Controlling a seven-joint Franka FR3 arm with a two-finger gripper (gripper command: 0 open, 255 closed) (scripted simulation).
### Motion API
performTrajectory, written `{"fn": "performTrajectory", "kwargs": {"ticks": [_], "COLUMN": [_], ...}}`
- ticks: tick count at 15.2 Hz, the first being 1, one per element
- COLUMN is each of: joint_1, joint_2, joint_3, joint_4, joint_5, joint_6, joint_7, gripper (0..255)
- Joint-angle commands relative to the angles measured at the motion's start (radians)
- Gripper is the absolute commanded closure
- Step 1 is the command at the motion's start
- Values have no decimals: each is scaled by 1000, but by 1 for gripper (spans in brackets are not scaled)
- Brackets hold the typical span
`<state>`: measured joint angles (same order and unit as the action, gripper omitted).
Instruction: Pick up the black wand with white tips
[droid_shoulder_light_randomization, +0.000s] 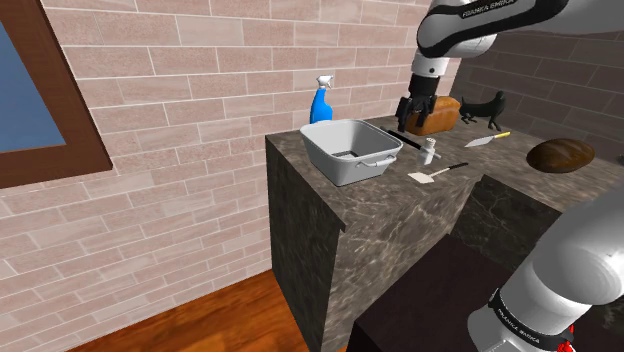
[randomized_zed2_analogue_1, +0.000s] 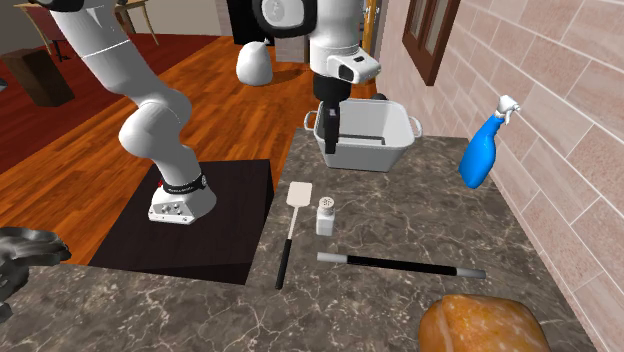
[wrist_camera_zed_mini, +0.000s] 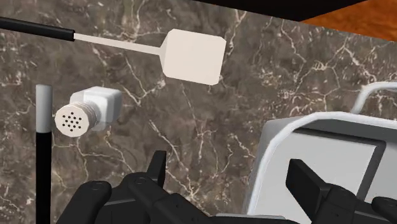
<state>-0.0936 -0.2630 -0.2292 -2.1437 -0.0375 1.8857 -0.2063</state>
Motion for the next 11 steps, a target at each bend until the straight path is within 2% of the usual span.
{"fn": "performTrajectory", "kwargs": {"ticks": [1, 11], "joint_1": [-11, -94], "joint_2": [68, 435], "joint_3": [-27, -121], "joint_4": [53, 367], "joint_5": [10, 118], "joint_6": [7, 9], "joint_7": [-35, -206], "gripper": [0, 0]}}
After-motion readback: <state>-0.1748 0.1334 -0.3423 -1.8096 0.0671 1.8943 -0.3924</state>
